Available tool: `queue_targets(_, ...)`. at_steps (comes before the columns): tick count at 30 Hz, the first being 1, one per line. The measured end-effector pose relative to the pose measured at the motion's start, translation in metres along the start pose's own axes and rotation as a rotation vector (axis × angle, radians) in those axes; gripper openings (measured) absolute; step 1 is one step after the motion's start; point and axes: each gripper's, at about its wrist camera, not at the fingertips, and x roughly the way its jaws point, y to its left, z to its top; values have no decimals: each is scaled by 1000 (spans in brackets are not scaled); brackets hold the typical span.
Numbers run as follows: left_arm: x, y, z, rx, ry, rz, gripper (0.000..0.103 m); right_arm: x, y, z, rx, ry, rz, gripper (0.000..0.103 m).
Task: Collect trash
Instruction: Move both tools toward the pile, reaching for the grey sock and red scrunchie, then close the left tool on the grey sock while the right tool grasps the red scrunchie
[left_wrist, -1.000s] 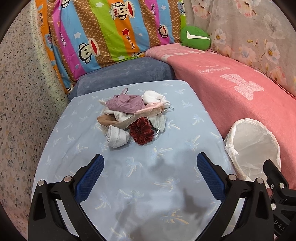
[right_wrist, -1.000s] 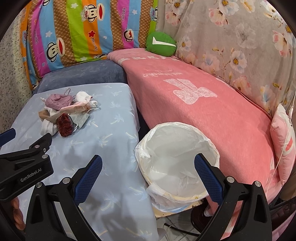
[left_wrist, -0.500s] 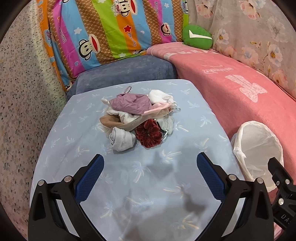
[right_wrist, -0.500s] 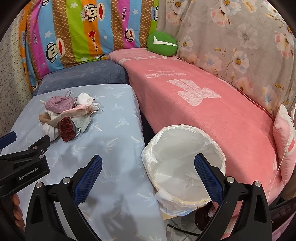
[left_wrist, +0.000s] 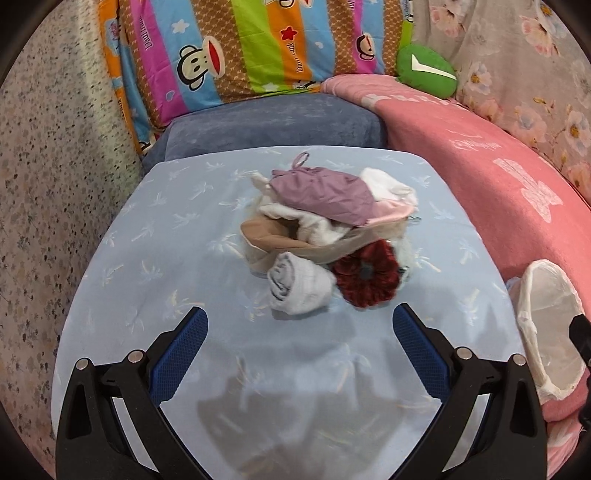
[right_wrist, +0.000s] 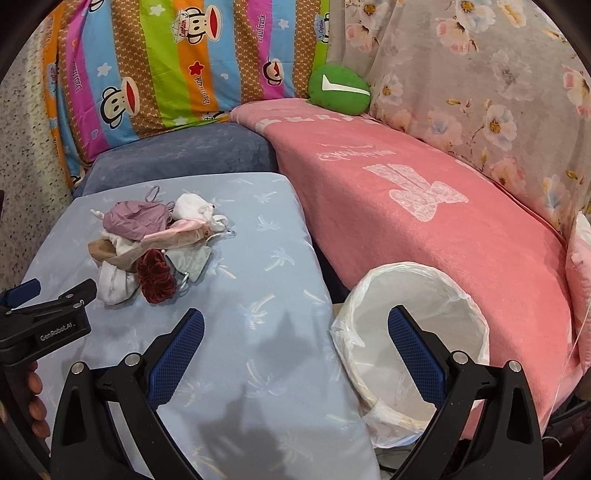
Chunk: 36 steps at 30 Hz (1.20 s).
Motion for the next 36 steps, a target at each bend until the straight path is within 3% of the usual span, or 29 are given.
queue_targets(5,25,25,6,-66,51,-83,96,18,24,5,-1,9,47,97)
queue_targets(7,33,29,7,-85,64,-83,96,26,33,8,-8,11,62,97)
queue_targets(18,71,36,14,-87,125,-180,95,70,85,21,-48,20,180,97)
queue_targets(22,81,38,15,-81,162,-236,79,90,100,22,-69,50,197,94)
queue_targets(23,82,40,14,-85,170,-255,70,95,105,22,-74,60,201,91)
queue_targets(27,84,43,13,-86,191,-307,54,116,117,22,-89,105,228,78)
queue_targets(29,85,44,13,-86,200,-334,41,126,124,21,-90,132,250,64)
queue_targets(33,82,45,13,-66,193,-343,31,142,136,16,-108,180,274,39)
queue_targets(35,80,44,15,-60,191,-343,27,147,140,14,-115,202,281,16)
queue_targets(36,79,43,16,-55,190,-342,27,147,141,13,-112,205,283,16)
